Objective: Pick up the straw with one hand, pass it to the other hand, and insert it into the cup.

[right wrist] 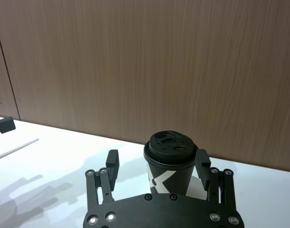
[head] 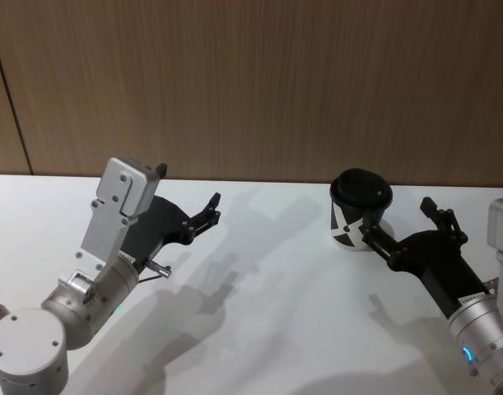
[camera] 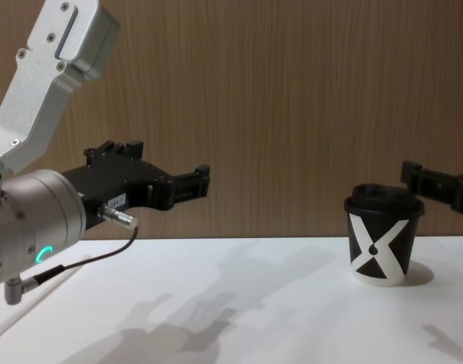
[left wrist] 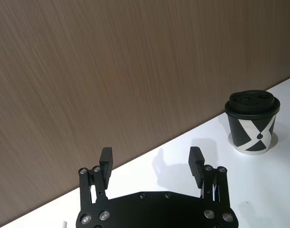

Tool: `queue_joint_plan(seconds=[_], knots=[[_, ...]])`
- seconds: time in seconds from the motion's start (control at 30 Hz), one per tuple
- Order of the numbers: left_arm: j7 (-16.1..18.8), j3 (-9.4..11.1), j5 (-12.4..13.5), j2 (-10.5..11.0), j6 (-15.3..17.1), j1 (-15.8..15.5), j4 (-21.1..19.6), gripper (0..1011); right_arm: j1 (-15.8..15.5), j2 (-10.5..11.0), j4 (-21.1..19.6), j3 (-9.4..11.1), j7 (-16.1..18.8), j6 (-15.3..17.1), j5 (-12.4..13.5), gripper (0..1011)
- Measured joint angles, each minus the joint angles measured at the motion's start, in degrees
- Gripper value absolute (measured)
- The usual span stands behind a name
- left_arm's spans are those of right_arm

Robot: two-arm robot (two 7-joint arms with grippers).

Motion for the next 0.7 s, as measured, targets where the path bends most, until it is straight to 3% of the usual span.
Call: queue_joint_plan(seconds=[0.7], knots=[[0.0,0.0,0.0,-0.01,-0.02,0.0,0.0,1003,0.0,0.0,0.0,0.0,0.0,0.0,0.0,1001]])
